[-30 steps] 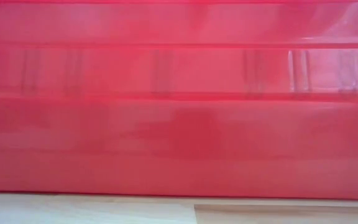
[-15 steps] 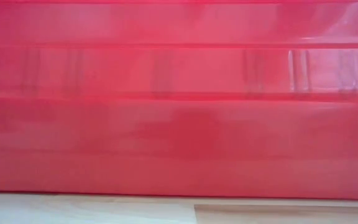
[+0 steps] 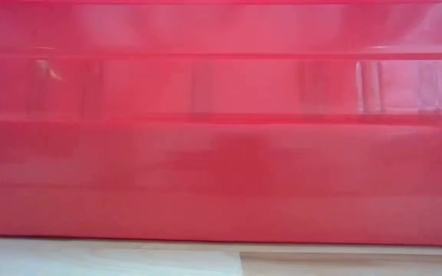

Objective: Sort batteries
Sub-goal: Put the silver battery into the top red bin

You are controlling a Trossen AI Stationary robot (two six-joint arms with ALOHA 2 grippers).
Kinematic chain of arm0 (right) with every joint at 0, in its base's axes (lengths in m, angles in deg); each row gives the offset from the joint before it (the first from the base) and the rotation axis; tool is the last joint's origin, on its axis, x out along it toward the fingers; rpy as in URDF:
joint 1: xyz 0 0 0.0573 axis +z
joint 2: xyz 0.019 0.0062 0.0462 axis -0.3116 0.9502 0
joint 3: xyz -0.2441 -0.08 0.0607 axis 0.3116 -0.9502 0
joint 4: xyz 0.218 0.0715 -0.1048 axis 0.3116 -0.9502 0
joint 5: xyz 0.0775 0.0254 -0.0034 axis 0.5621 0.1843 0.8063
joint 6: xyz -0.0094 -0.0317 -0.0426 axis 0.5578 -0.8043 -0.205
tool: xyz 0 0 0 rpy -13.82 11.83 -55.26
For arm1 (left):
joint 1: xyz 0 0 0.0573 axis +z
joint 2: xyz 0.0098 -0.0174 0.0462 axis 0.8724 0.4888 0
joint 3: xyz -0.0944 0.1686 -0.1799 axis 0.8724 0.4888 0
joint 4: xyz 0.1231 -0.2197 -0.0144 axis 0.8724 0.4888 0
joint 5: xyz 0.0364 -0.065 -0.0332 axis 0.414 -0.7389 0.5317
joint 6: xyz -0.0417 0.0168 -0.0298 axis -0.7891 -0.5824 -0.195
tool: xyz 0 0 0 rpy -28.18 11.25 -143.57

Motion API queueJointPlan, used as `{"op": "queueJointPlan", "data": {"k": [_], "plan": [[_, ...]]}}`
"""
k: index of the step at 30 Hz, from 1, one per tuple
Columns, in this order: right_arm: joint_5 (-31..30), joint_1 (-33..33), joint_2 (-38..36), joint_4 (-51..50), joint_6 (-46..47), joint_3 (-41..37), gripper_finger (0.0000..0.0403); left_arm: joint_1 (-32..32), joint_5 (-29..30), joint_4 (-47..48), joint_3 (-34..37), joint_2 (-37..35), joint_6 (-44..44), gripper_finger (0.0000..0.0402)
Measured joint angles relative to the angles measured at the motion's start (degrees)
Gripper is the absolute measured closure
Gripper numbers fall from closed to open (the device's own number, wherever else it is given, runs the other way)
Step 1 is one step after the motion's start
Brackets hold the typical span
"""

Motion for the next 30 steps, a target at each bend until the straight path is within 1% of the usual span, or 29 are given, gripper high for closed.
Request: {"op": "queueJointPlan", "data": {"k": [5, 7, 9, 11, 15, 19, 23, 26, 28, 30], "plan": [[0.0, 0.0, 0.0, 2.0, -2.0, 0.0, 0.0402, -4.1, 0.4, 3.4, -0.1, -2.3, 0.6, 0.0401], [0.0, 0.0, 0.0, 3.1, -2.7, 0.0, 0.0402, -4.6, 0.7, 4.2, -0.1, -4.6, 3.8, 0.0401], [0.0, 0.0, 0.0, 4.2, -3.3, 0.0, 0.0402, -4.7, 0.4, 5.2, -0.5, -7.1, 10.1, 0.0401], [0.0, 0.0, 0.0, 4.8, -3.4, 0.0, 0.0402, -4.4, -1.2, 8.5, -2.0, -8.9, 18.7, 0.0401], [-0.9, 0.0, 0.0, 4.7, -3.4, 0.0, 0.0402, -2.7, -3.8, 16.7, -5.8, -9.8, 31.2, 0.0401], [-2.4, 0.0, 0.0, 4.7, -3.4, 0.0, 0.0402, 0.3, -3.8, 17.3, -6.6, -8.1, 42.4, 0.0401], [-2.4, 0.0, 0.0, 4.7, -3.4, 0.0, 0.0402, 4.3, -3.5, 18.9, -6.6, -3.8, 49.1, 0.0391], [-2.4, 0.0, 0.0, 4.7, -3.5, 0.0, 0.0402, 6.1, -1.5, 18.6, -6.6, 0.3, 53.7, 0.0367], [-2.4, 0.0, 0.0, 4.7, -4.1, 0.0, 0.0402, 6.4, 0.1, 18.6, -6.7, 2.6, 55.3, 0.0345], [-2.4, 0.0, 0.0, 4.7, -4.7, 0.0, 0.0402, 5.9, 0.3, 18.8, -7.5, 4.5, 56.7, 0.0322]]}}
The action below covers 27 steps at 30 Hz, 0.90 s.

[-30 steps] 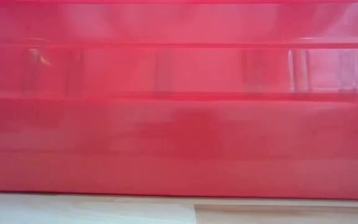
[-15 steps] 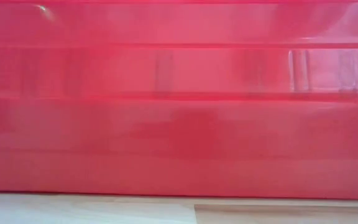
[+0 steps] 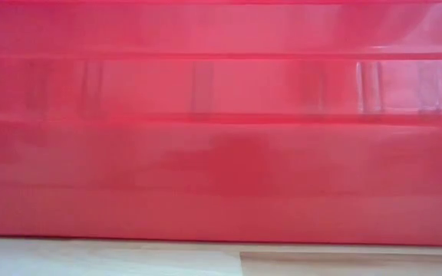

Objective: Sort batteries
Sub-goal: Put the silver battery into the top red bin

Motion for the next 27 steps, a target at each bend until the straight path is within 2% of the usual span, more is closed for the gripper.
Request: {"op": "queueJointPlan", "data": {"k": [10, 19, 21, 23, 27], "plan": [[-0.7, 0.0, 0.0, 0.0, 0.1, 0.0, 0.0402, -1.0, -2.3, -3.0, -1.3, 3.3, 10.8, 0.0217], [-0.7, 0.0, 1.3, 0.3, 0.9, 0.0, 0.0402, 0.8, -4.8, -6.7, -1.2, 7.8, 18.0, 0.0204], [-0.5, 0.0, 2.0, 0.4, 2.0, 0.0, 0.0402, 1.1, -5.3, -6.4, -1.3, 9.2, 18.4, 0.0215], [-0.3, 0.0, 2.8, 0.3, 2.7, 0.0, 0.0402, 1.1, -5.6, -6.0, -1.3, 10.2, 18.8, 0.0248], [0.2, 0.0, 3.5, 0.3, 2.7, 0.0, 0.0402, 0.5, -7.8, -4.7, -1.5, 10.4, 16.6, 0.0368]]}}
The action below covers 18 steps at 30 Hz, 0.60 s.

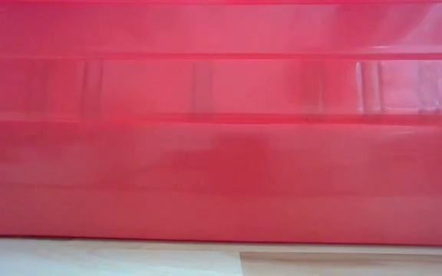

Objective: Sort batteries
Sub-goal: Put the silver battery into the top red bin

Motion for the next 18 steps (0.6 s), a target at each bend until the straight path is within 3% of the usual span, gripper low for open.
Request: {"op": "queueJointPlan", "data": {"k": [6, 15, 18], "plan": [[0.8, 0.0, -1.5, 3.5, -4.1, 0.0, 0.0402, -0.8, -4.5, 2.0, -3.7, -2.3, -7.1, 0.0372], [2.5, 0.0, -5.2, 5.2, -6.2, 0.0, 0.0402, -4.4, -12.9, 0.7, -10.7, -17.4, -16.8, 0.0372], [3.7, 0.0, -5.5, 5.2, -6.3, 0.0, 0.0402, -7.9, -19.3, -7.2, -10.9, -24.9, -19.8, 0.0372]]}}
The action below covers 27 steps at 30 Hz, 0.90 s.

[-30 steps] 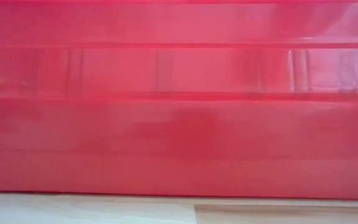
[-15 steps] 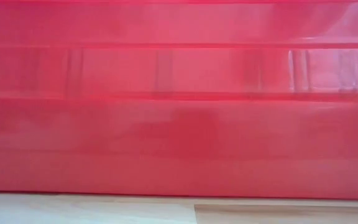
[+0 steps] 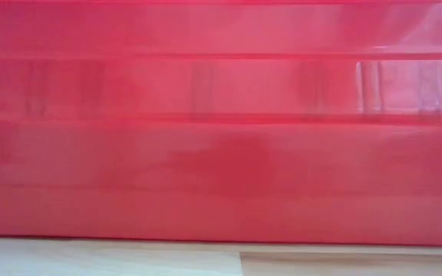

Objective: Sort batteries
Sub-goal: Put the silver battery into the top red bin

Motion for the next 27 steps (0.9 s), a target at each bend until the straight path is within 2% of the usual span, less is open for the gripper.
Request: {"op": "queueJointPlan", "data": {"k": [3, 5, 7, 11, 14, 16, 19, 21, 24, 27], "plan": [[0.2, 0.0, -0.1, -0.2, -0.4, 0.0, 0.0402, -5.2, -4.5, -11.7, 1.0, -6.1, -7.6, 0.0372], [0.2, 0.0, -0.1, -0.5, -0.6, 0.0, 0.0402, -9.0, -3.4, -18.8, 1.0, -7.4, -13.4, 0.0372], [0.2, 0.0, -0.1, -0.5, -0.8, 0.0, 0.0402, -12.6, 0.3, -23.9, 1.0, -7.5, -16.8, 0.0372], [0.2, 0.0, -0.1, -0.5, -1.6, 0.0, 0.0402, -17.1, 8.6, -31.1, 1.0, -3.0, -19.8, 0.0372], [0.2, 0.0, -0.1, -0.5, -1.7, 0.0, 0.0402, -18.3, 8.9, -36.2, 0.9, 2.3, -20.2, 0.0371], [0.2, 0.0, -0.1, -0.5, -1.9, 0.0, 0.0402, -18.6, 8.7, -37.1, -0.6, 5.8, -20.2, 0.0349], [0.2, 0.0, -0.1, -0.5, -1.9, 0.0, 0.0402, -18.7, 8.3, -35.1, -4.6, 9.8, -19.6, 0.0289], [0.2, 0.0, -0.1, -0.5, -1.9, 0.0, 0.0402, -18.5, 7.2, -29.8, -8.4, 11.2, -18.7, 0.0249], [0.2, 0.0, -0.1, -0.5, -1.9, 0.0, 0.0402, -18.1, 7.2, -16.4, -14.1, 11.4, -16.4, 0.0202], [0.2, 0.0, -0.1, -0.5, -2.6, 0.0, 0.0402, -18.0, 12.9, 0.3, -15.9, 9.6, -22.3, 0.0179]]}}
